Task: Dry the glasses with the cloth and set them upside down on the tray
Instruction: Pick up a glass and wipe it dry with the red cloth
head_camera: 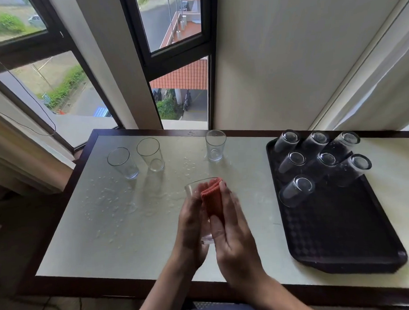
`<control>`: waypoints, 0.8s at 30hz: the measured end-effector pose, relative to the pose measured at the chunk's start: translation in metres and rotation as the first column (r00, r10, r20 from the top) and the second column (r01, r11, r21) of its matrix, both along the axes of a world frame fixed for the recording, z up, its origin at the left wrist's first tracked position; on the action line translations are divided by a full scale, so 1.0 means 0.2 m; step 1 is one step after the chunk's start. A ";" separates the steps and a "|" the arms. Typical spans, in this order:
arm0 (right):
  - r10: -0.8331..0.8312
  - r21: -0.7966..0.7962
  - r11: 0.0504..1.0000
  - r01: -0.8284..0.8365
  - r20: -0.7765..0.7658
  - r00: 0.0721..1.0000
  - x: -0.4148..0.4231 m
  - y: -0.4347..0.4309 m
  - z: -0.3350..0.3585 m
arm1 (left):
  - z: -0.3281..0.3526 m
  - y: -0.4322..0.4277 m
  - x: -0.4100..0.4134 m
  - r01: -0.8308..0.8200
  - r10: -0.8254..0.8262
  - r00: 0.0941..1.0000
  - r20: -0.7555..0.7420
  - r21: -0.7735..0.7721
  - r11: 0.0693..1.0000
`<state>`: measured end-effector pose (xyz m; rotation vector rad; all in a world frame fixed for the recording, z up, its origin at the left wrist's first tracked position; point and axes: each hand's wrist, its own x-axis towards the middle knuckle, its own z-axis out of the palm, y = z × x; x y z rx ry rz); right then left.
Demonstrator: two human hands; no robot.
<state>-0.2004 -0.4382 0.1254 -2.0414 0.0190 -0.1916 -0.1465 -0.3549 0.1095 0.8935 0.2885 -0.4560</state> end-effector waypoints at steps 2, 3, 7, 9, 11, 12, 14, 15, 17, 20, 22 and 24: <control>-0.009 -0.111 0.994 0.007 -0.014 1.000 0.04 -0.03 -0.02 | 0.00 -0.01 -0.01 -0.044 0.039 0.997 0.065 0.067 0.997; -0.015 -0.069 0.998 0.010 -0.065 0.998 0.08 -0.05 -0.02 | 0.00 -0.02 -0.02 -0.048 0.037 0.995 0.097 0.114 0.992; -0.005 0.410 0.908 0.083 -0.188 0.982 0.26 -0.13 0.03 | 0.04 -0.06 -0.05 -0.009 -0.021 0.991 0.132 0.220 0.976; 0.038 0.419 0.908 0.029 -0.151 0.988 0.23 -0.12 0.04 | 0.05 -0.05 -0.03 -0.027 0.001 0.993 0.121 0.217 0.976; 0.076 0.202 0.978 -0.053 -0.105 0.992 0.12 -0.06 0.03 | 0.05 -0.03 0.00 -0.074 0.057 0.994 0.096 0.185 0.980; 0.082 0.057 0.995 -0.079 -0.058 0.995 0.07 -0.03 0.04 | 0.05 -0.02 0.01 -0.097 0.086 0.993 0.077 0.160 0.982; 0.093 -0.087 0.992 -0.091 0.022 0.995 0.03 -0.02 0.03 | 0.04 0.00 0.01 -0.112 0.107 0.993 0.052 0.107 0.988; 0.091 -0.087 0.992 -0.089 0.020 0.996 0.06 -0.03 0.04 | 0.04 0.01 0.00 -0.086 0.081 0.995 0.054 0.095 0.992; 0.069 0.068 0.996 -0.065 -0.059 0.996 0.14 -0.07 0.05 | 0.06 0.00 -0.03 -0.016 0.007 0.997 0.077 0.121 0.992; 0.039 0.302 0.953 0.021 -0.190 0.981 0.25 -0.11 0.05 | 0.09 -0.04 -0.04 0.019 -0.035 0.996 0.083 0.185 0.983; 0.007 0.280 0.959 0.034 -0.146 0.989 0.22 -0.09 0.07 | 0.10 -0.04 -0.03 0.020 -0.051 0.991 0.127 0.230 0.973; -0.008 0.208 0.978 0.023 -0.073 0.997 0.13 -0.05 0.07 | 0.10 -0.03 -0.01 0.008 -0.041 0.988 0.146 0.215 0.977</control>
